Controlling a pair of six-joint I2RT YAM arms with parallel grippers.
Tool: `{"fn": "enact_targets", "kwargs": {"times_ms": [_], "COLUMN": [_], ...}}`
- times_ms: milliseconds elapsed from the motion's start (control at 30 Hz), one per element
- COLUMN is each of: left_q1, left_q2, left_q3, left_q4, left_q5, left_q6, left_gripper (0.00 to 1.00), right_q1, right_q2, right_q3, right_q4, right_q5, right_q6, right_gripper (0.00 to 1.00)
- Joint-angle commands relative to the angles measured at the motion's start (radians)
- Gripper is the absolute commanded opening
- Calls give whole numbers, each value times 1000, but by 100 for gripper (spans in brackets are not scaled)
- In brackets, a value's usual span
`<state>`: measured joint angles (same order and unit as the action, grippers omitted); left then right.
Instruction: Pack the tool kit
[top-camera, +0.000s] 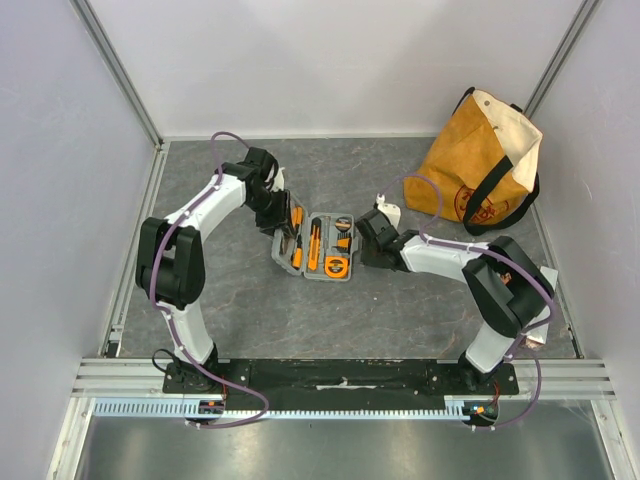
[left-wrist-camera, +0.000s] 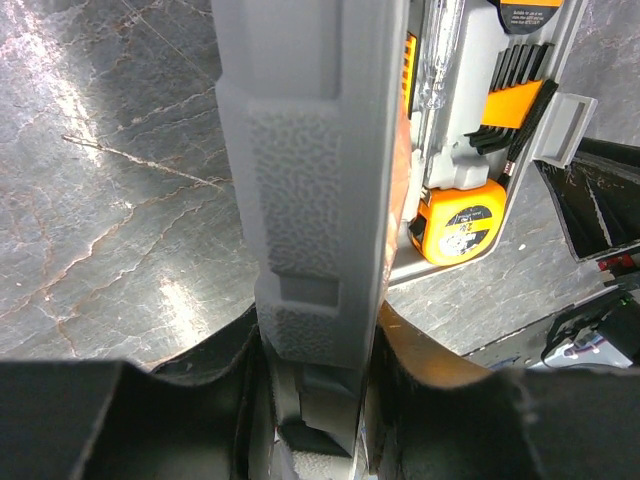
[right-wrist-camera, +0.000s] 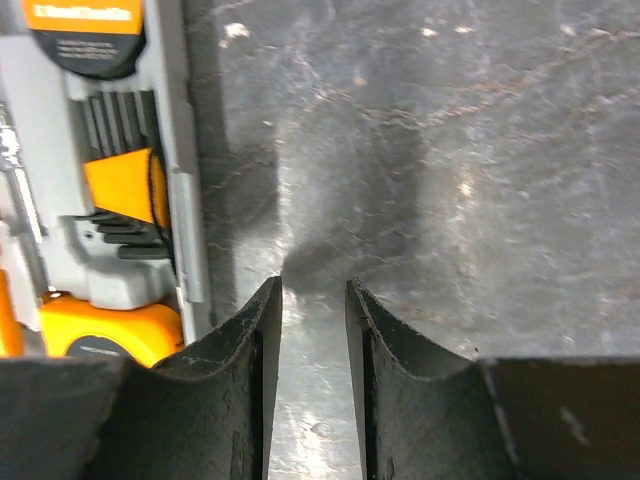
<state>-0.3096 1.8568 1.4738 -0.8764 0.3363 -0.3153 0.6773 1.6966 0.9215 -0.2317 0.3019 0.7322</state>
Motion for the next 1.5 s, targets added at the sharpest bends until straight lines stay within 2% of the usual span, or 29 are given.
{"fn": "enact_targets", "kwargs": {"times_ms": [0,333,667,1000,1333,1467], "left_q1": [-9,-28,-29,-29,-45,-49], "left_q2": [-25,-61,-97,-110,-65,-56], "left_q3": [42,31,16,-33,-66,-84], "left_q4": [-4,17,54,149,237,258], "left_q5": [-51,-11,79,372,495,486], "left_q6": [50,68,61,84,12,-2], "left_gripper": [39,61,62,62,62,62], "right_q1": [-1,-4,-2,-2,-2,-5], "right_q2": [58,61,63,69,71,46], "right_q3": [2,-4,-12,-13,-38,-55], "right_q4": [58,78,83,81,74,42], "right_q5": [-99,-124,-136,-142,-121,-75], "right_q6": [13,16,16,16,29,53], "right_gripper": [38,37,37,36,35,35]}}
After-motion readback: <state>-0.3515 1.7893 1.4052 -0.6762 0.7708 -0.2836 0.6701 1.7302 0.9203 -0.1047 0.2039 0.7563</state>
